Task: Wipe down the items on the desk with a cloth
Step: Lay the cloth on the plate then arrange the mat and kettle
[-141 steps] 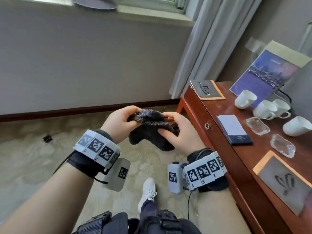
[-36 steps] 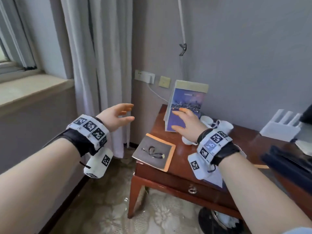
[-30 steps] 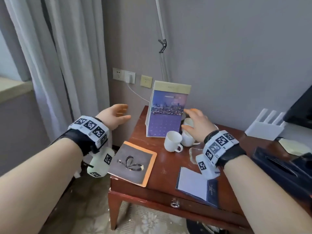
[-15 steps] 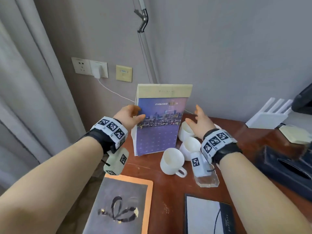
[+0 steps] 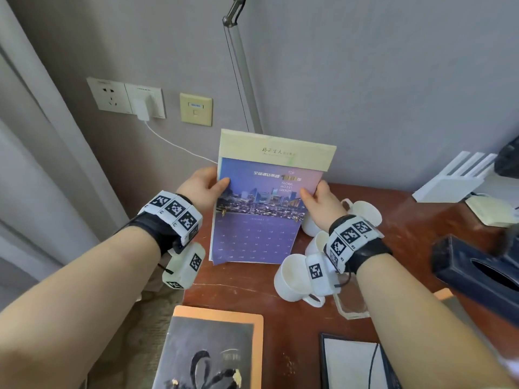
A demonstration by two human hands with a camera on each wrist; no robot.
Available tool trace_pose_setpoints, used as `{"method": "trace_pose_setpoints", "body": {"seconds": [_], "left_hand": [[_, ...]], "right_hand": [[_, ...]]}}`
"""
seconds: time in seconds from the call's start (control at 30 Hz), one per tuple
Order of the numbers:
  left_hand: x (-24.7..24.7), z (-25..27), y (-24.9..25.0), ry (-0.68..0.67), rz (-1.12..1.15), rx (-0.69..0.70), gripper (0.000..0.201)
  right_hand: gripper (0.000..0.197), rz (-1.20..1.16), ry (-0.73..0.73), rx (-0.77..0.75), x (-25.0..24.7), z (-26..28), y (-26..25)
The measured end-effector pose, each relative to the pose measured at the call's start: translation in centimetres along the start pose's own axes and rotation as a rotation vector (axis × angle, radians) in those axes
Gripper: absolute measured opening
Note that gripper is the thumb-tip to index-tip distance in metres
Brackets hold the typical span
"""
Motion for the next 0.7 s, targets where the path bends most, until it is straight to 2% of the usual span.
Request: {"method": "trace_pose_setpoints", "body": {"seconds": [0.13,0.23,0.4,0.7], "left_hand": [[-0.3,0.3,-1.3,-0.014,-0.046,0.013,0.034],[-0.4,1.0,-2.1,-0.027,-0.027,0.011,0.033],[-0.6,1.6,-2.6,-0.017,-0.019,0.027,0.034],[-1.7,1.3,-2.7,0.017,-0.019,0.047,0.035]], "right_hand": [[0.039,0.014,-0.010,-0.047,0.9,0.4,-0.4],[0.035,0.026,-0.044,-0.053,1.5,0.9,-0.3],[0.043,0.016,-0.066,-0.050,1.9,1.9,-0.5],[0.038,-0.048,-0.132,-0.054,2.4,2.9,-1.5]]}}
Point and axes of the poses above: each hand's wrist, its own z-axis away from the middle knuckle, its own x-axis out of the palm, y = z × x, the point moved 8 cm from there along -z, towards the middle knuckle, and after that the axes turned 13 degrees about y, right-handed, at the moved point
